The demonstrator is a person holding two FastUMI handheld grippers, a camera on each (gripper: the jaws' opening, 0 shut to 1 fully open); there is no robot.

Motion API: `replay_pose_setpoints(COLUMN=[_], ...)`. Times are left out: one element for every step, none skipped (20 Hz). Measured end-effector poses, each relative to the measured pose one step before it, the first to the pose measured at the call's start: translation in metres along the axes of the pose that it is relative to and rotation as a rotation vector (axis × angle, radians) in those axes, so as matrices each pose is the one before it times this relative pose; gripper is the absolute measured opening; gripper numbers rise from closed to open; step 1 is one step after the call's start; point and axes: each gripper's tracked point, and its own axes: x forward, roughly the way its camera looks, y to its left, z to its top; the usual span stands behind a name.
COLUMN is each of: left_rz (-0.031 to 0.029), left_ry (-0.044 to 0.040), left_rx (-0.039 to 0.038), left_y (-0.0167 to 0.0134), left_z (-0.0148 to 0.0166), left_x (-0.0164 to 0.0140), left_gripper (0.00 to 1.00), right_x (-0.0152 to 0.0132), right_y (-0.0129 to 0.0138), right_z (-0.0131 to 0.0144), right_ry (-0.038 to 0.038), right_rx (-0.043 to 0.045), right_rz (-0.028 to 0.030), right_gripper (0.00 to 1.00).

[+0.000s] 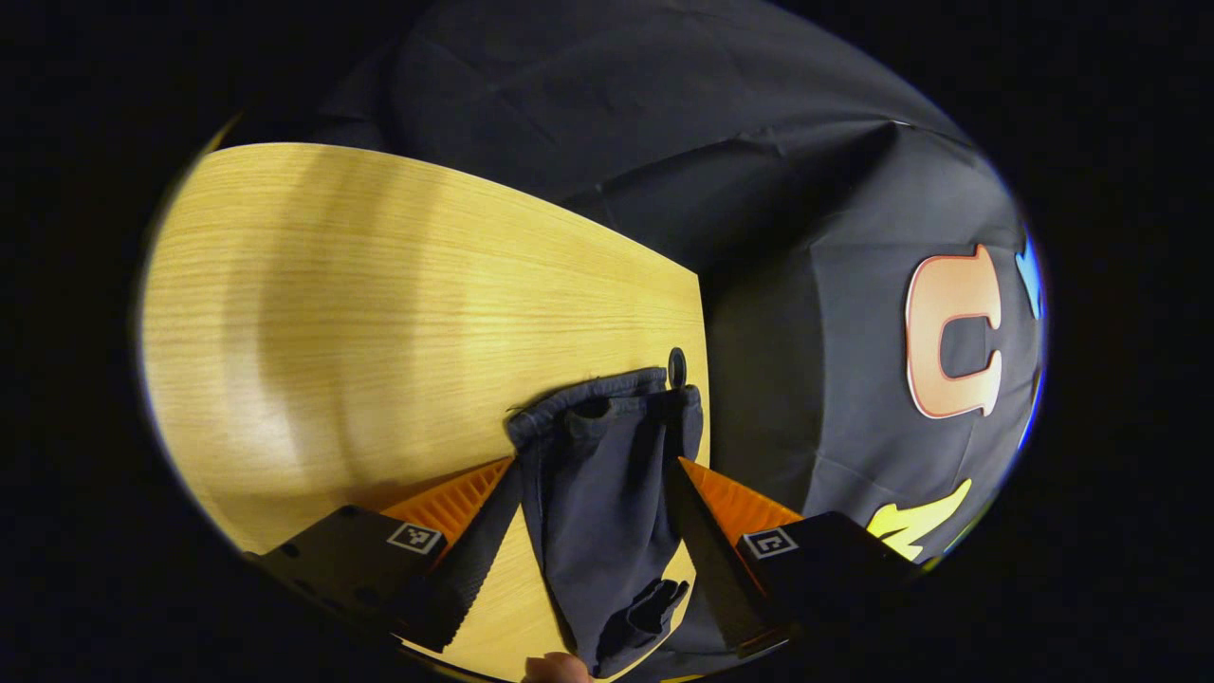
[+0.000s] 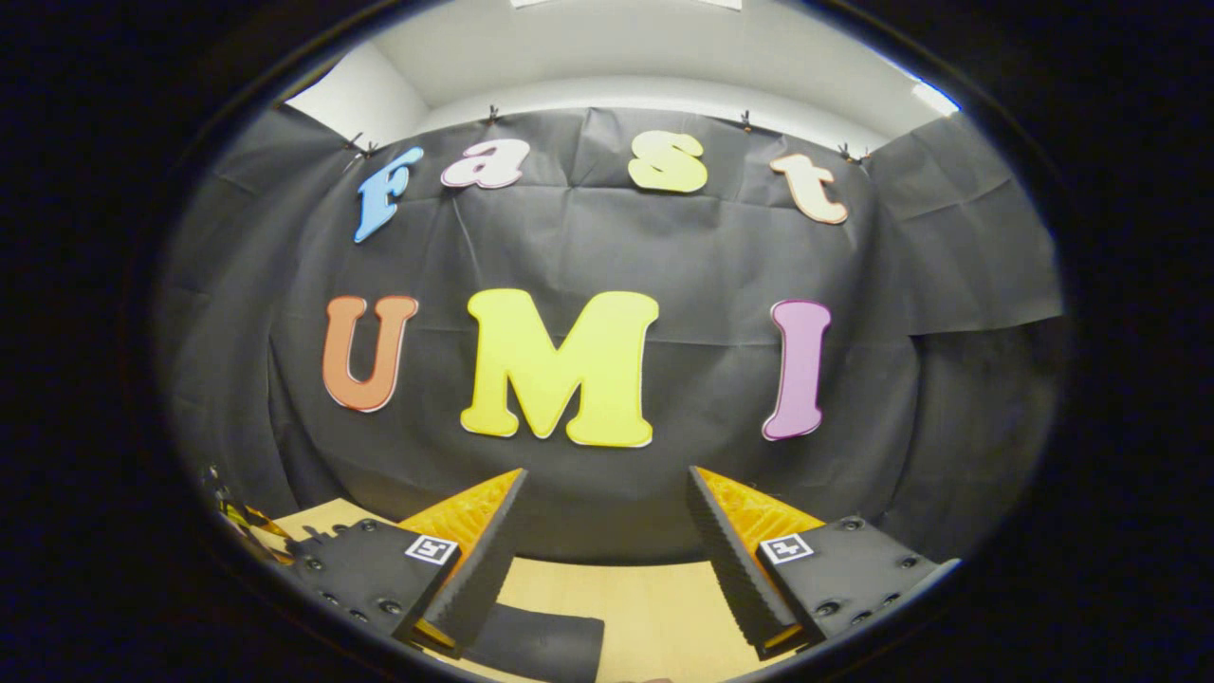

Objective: Grasp the waist and the cuffs of the jeans and fold them to make the two legs overlap; first hold the waist and fold one-third of the jeans toward the cuffs, then hold the cuffs and fold the remaining one-third in the same direction to finish folding.

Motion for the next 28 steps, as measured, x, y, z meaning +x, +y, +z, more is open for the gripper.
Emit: replay_pose_setpoints(left_rz=[-0.00863, -0.00906, -0.00955, -0.00786, -0.00837, -0.00807, -0.00186, 0.00617, 0.02871, 0.03756, 0.02813, -0.00462, 0.00249, 0.00143, 0.00308, 0.00732, 0.00786, 0.00672, 0.00243, -0.00202, -0.00144, -0.00280, -0.00703, -0.01069, -0.01390, -0.02002, -0.01485, -0.01405], left_ry=[-0.00384, -0.00321, -0.00368, -0.00166, 0.00068, -0.00060, -0.00256, 0.00757, 0.00755, 0.00598, 0.00338, 0.00863, 0.00878, 0.00425, -0.00280, -0.00758, -0.00581, -0.00811, -0.00444, -0.00586, -0.00555, -0.00594, -0.00697, -0.00724, -0.00875, -0.01241, -0.00906, -0.00932], left_rx=[0.00428, 0.00399, 0.00710, 0.01507, 0.01770, 0.01123, 0.01328, 0.01419, 0.01242, 0.00960, -0.01504, -0.03509, -0.01694, -0.00492, 0.00627, 0.02419, 0.02868, 0.02168, 0.01059, 0.00544, 0.00547, 0.00828, 0.01014, 0.01372, 0.01171, 0.01293, 0.02241, 0.03169], left_y=[-0.00074, -0.00153, -0.00011, -0.00164, -0.00081, -0.00179, -0.00026, 0.00223, 0.00655, 0.01053, 0.00735, -0.00155, 0.00089, 0.00094, 0.00021, 0.00025, 0.00181, -0.00067, -0.00250, -0.00253, -0.00335, -0.00244, -0.00341, -0.00605, -0.00666, -0.00958, -0.00804, -0.00953], left_z=[0.00054, 0.00030, 0.00114, -0.00122, -0.00195, -0.00034, 0.00014, -0.00053, -0.00144, -0.00257, 0.00167, 0.00006, 0.00202, -0.00062, -0.00124, -0.00120, -0.00005, 0.00007, 0.00104, 0.00194, -0.00042, 0.00007, 0.00129, 0.00094, 0.00120, 0.00147, 0.00106, -0.00124], left_x=[0.00258, 0.00044, 0.00168, 0.00212, 0.00038, 0.00098, 0.00194, 0.00318, 0.00421, 0.00281, 0.00296, 0.00095, -0.00137, 0.00008, 0.00211, 0.00030, 0.00097, -0.00056, -0.00089, -0.00200, -0.00232, -0.00341, -0.00172, -0.00347, -0.00272, -0.00458, -0.00406, -0.00504], left_gripper=[0.99, 0.99, 0.99, 0.98, 0.98, 0.98, 0.98, 0.97, 0.94, 0.76, 0.58, 0.39, 0.21, 0.16, 0.13, 0.07, 0.06, 0.04, 0.04, 0.04, 0.04, 0.04, 0.04, 0.04, 0.04, 0.04, 0.04, 0.04], right_x=[-0.00028, -0.00087, -0.00062, -0.00067, -0.00074, -0.00012, -0.00096, -0.00038, -0.00061, -0.00039, -0.00049, 0.00018, -0.00053, -0.00017, -0.00100, -0.00040, 0.00040, 0.00029, 0.00074, -0.00043, 0.00007, 0.00066, 0.00030, 0.00016, 0.00090, -0.00031, 0.00129, 0.00073], right_y=[-0.00465, -0.00388, -0.00275, -0.00295, -0.00288, -0.00251, -0.00266, -0.00236, -0.00266, -0.00284, -0.00320, -0.00301, -0.00297, -0.00300, -0.00231, -0.00187, -0.00240, -0.00196, -0.00247, -0.00210, -0.00195, -0.00219, -0.00196, -0.00298, -0.00168, -0.00305, -0.00214, -0.00136], right_z=[-0.00159, -0.00108, -0.00147, -0.00006, 0.00118, 0.00023, -0.00021, 0.00024, -0.00079, -0.00028, 0.00112, 0.00079, 0.00001, 0.00029, 0.00075, 0.00093, 0.00086, 0.00147, 0.00087, 0.00176, 0.00119, 0.00193, -0.00080, -0.00045, -0.00162, -0.00029, -0.00079, 0.00007], right_ry=[0.00656, 0.00737, 0.00486, 0.00086, 0.00008, 0.00172, 0.00140, 0.00251, 0.00389, 0.00393, 0.00004, 0.00109, -0.00029, 0.00009, 0.00194, -0.00058, -0.00302, -0.00264, -0.00353, -0.00263, -0.00486, -0.00438, -0.00171, 0.00218, 0.00292, 0.00179, 0.00151, 0.00153], right_rx=[0.00530, 0.00499, 0.00285, -0.00080, -0.00215, -0.00519, -0.00403, -0.00353, -0.00384, -0.00254, -0.00095, -0.00182, -0.00141, 0.00074, 0.00106, 0.00039, -0.00216, -0.00222, -0.00188, -0.00021, 0.00047, 0.00130, 0.00169, 0.00200, 0.00252, 0.00171, 0.00214, 0.00347], right_rz=[-0.00548, -0.00675, -0.00388, -0.00448, -0.00250, -0.00218, -0.00142, -0.00071, -0.00148, -0.00220, -0.00133, -0.00334, -0.00175, -0.00180, -0.00006, -0.00053, -0.00077, -0.00008, -0.00003, -0.00036, -0.00071, 0.00032, 0.00150, 0.00006, 0.00218, 0.00069, 0.00087, 0.00326], right_gripper=[0.98, 0.99, 0.99, 0.99, 0.99, 0.98, 0.98, 0.98, 0.98, 0.98, 0.99, 0.98, 0.99, 0.99, 0.99, 0.98, 0.99, 0.99, 0.98, 0.99, 0.99, 0.99, 0.99, 0.99, 0.99, 0.99, 0.99, 0.99])
